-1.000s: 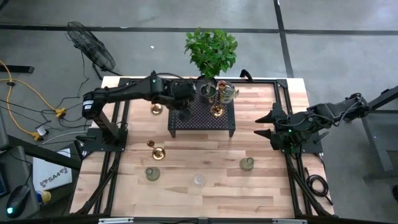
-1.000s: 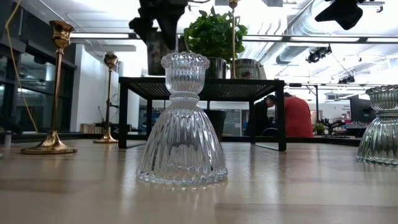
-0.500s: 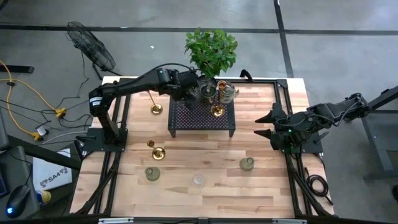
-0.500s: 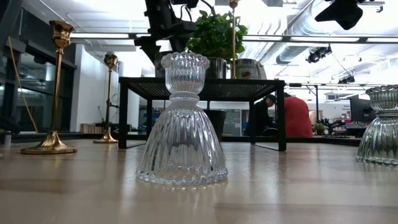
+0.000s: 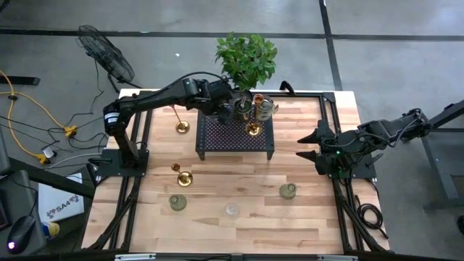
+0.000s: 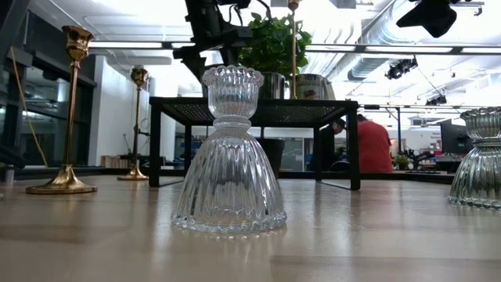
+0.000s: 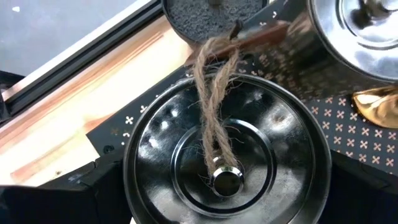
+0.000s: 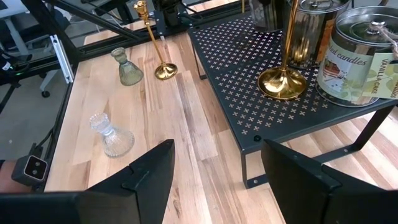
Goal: Pick & Place candle stick holders
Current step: Put the silver scented candle on the shelf aligned with the other silver scented candles
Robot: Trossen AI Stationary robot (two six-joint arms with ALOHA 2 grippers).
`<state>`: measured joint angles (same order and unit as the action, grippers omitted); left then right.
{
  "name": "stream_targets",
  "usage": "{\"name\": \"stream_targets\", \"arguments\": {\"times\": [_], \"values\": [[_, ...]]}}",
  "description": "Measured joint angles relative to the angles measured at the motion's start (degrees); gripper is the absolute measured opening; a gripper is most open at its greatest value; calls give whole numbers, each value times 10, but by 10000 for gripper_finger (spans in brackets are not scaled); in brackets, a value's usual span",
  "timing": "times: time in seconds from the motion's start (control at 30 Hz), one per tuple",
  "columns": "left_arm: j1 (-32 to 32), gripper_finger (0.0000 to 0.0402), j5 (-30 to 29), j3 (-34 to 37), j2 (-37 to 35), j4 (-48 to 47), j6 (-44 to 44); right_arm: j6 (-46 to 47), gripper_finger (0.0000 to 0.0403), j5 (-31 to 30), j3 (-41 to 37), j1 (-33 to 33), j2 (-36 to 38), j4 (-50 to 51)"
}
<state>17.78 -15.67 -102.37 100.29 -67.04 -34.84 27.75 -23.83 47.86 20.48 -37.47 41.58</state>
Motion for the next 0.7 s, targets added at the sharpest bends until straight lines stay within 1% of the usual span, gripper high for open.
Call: {"name": "stream_targets", "arguments": {"times": [0.7], "values": [[-2,363,13,0,0,-3,0,0,233,0,0,0,0,0]]}}
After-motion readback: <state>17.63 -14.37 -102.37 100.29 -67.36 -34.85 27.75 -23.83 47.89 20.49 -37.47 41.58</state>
